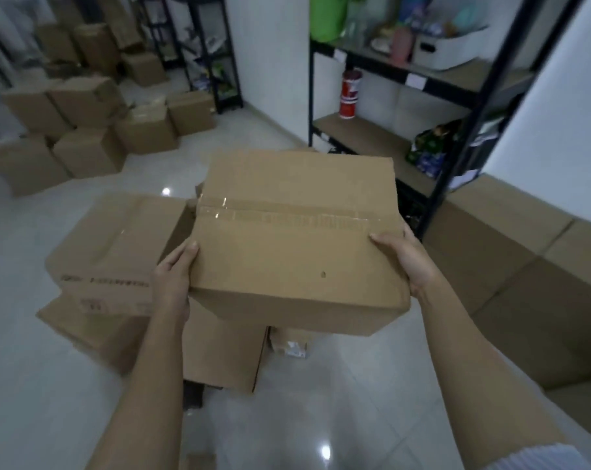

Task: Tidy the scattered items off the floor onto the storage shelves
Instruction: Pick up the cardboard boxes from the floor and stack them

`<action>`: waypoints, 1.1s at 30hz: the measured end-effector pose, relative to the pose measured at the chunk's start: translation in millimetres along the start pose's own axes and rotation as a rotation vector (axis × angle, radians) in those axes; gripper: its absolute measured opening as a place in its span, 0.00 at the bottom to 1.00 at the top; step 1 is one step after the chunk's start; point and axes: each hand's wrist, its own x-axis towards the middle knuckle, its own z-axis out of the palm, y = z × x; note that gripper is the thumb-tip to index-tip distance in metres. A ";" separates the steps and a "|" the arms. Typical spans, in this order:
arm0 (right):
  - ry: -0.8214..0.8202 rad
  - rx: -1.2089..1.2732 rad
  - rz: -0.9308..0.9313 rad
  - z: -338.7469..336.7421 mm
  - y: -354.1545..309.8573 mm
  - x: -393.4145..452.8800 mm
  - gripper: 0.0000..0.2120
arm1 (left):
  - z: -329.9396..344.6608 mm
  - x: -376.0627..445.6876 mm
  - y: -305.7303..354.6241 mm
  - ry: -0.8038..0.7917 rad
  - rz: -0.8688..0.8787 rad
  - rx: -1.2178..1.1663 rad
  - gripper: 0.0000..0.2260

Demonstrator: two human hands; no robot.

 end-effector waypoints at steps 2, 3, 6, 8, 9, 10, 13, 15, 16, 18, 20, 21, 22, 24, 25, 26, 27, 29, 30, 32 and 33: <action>0.100 0.027 0.030 -35.0 -12.2 -8.1 0.31 | 44.7 -11.0 9.3 -0.042 0.031 0.045 0.16; 0.137 0.030 0.040 -53.0 -17.4 -12.4 0.32 | 65.9 -16.4 12.9 -0.065 0.044 0.053 0.13; 0.215 0.044 0.039 -111.6 -32.8 -24.5 0.33 | 129.9 -35.6 20.8 -0.151 0.087 0.068 0.16; 0.285 0.047 0.023 -151.4 -42.4 -32.4 0.33 | 174.3 -50.1 22.8 -0.197 0.119 0.099 0.18; 0.325 0.049 0.016 -170.3 -47.2 -36.6 0.34 | 196.4 -57.9 24.1 -0.213 0.139 0.114 0.19; 0.361 0.047 0.010 -189.0 -52.4 -41.0 0.33 | 218.2 -65.1 24.6 -0.227 0.160 0.125 0.19; 0.406 0.038 -0.004 -245.9 -66.2 -53.3 0.28 | 280.2 -87.2 24.4 -0.301 0.184 0.143 0.19; 0.419 0.051 -0.034 -282.8 -73.2 -60.9 0.23 | 318.3 -104.5 24.8 -0.359 0.209 0.165 0.17; 0.423 0.054 -0.050 -300.4 -75.9 -64.9 0.21 | 336.1 -110.9 23.3 -0.386 0.205 0.169 0.17; 0.427 0.072 -0.077 -334.2 -80.4 -73.4 0.19 | 369.7 -123.4 18.9 -0.441 0.169 0.174 0.17; 0.432 0.102 -0.094 -368.4 -83.8 -79.9 0.19 | 402.3 -134.4 13.9 -0.488 0.150 0.199 0.19; 0.438 0.109 -0.101 -384.2 -84.2 -82.6 0.19 | 417.2 -140.0 11.6 -0.511 0.141 0.219 0.21; 0.445 0.112 -0.111 -403.0 -84.2 -84.9 0.19 | 436.0 -145.8 7.0 -0.540 0.136 0.235 0.22; 0.442 0.141 -0.124 -425.4 -81.3 -85.5 0.18 | 457.3 -153.5 2.8 -0.588 0.136 0.246 0.23; 0.449 0.159 -0.129 -436.5 -79.9 -85.0 0.18 | 469.5 -157.7 0.6 -0.619 0.131 0.250 0.24; 0.455 0.177 -0.136 -446.9 -79.1 -83.8 0.18 | 482.3 -157.7 -3.0 -0.646 0.122 0.259 0.25; 0.465 0.190 -0.141 -455.9 -78.0 -81.1 0.19 | 494.0 -156.6 -5.3 -0.672 0.112 0.270 0.26; 0.495 0.202 -0.137 -471.5 -76.1 -73.5 0.20 | 517.7 -149.8 -7.5 -0.727 0.091 0.302 0.30; 0.507 0.207 -0.131 -478.1 -75.8 -69.0 0.23 | 529.3 -146.1 -8.4 -0.761 0.074 0.320 0.31; 0.538 0.213 -0.115 -491.9 -75.1 -54.9 0.31 | 552.8 -136.7 -11.3 -0.819 0.025 0.324 0.32; 0.555 0.218 -0.102 -498.1 -75.0 -46.4 0.36 | 565.0 -131.9 -12.7 -0.841 -0.003 0.314 0.31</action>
